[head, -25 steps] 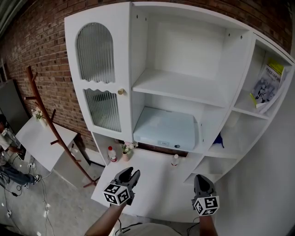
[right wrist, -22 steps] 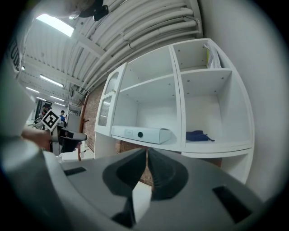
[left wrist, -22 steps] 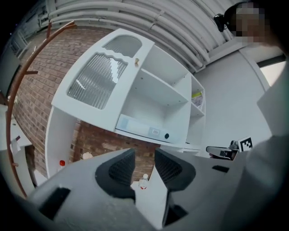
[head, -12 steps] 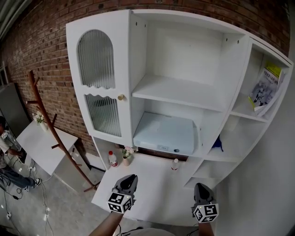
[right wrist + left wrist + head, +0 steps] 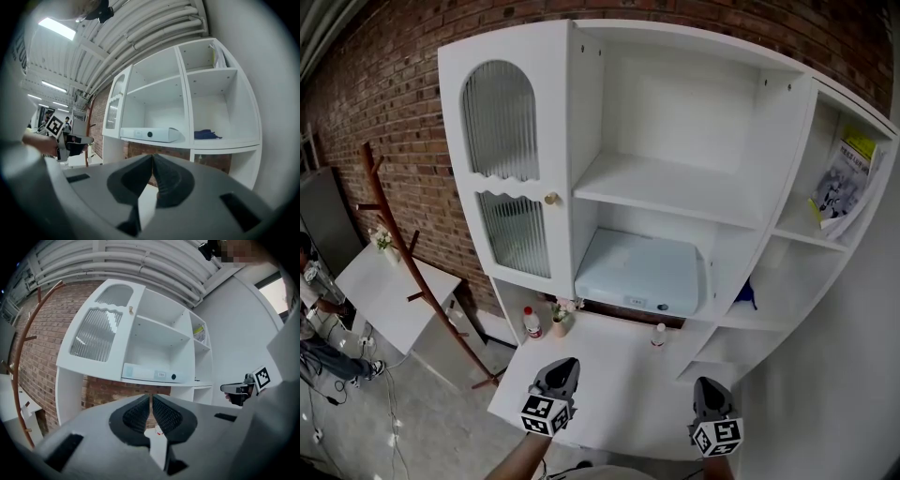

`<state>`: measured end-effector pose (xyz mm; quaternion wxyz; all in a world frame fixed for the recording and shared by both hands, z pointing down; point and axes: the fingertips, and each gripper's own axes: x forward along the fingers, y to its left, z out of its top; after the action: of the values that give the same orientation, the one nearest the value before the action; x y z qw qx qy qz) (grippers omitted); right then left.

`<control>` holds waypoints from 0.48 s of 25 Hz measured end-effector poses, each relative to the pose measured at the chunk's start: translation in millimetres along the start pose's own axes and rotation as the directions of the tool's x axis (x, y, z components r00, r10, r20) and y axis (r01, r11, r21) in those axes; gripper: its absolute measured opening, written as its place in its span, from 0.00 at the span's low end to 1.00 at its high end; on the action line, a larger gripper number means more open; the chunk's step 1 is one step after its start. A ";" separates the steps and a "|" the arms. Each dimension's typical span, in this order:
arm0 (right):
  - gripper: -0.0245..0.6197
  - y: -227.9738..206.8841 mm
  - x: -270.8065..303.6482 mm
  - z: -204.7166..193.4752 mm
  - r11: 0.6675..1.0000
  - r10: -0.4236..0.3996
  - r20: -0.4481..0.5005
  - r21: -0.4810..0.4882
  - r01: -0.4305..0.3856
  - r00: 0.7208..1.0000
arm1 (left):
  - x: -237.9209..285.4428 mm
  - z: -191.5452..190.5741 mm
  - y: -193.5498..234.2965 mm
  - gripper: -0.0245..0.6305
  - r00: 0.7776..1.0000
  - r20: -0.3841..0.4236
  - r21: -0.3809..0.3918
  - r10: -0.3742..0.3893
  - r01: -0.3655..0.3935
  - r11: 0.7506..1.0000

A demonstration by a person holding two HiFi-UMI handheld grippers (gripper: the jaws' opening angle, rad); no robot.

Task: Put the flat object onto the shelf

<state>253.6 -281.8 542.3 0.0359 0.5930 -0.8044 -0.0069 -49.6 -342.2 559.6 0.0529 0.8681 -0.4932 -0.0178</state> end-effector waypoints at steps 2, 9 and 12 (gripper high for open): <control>0.09 -0.5 0.0 3.2 1.000 -0.002 0.007 0.000 0.002 1.000 | -0.1 -1.5 -1.0 0.10 1.000 -0.002 0.002 -0.005 0.005 1.000; 0.08 -2.1 -1.4 6.4 1.000 -0.008 0.016 0.004 0.008 1.000 | 0.3 -1.7 -5.9 0.09 1.000 -0.008 -0.020 -0.019 0.019 1.000; 0.08 -3.5 -2.3 6.6 1.000 -0.020 0.017 0.004 0.020 1.000 | 1.1 -1.5 -5.3 0.09 1.000 -0.009 -0.013 -0.023 0.023 1.000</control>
<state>257.2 -280.8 535.3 0.0277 0.6008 -0.7988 -0.0107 -44.4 -340.4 560.5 0.0607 0.8735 -0.4827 -0.0176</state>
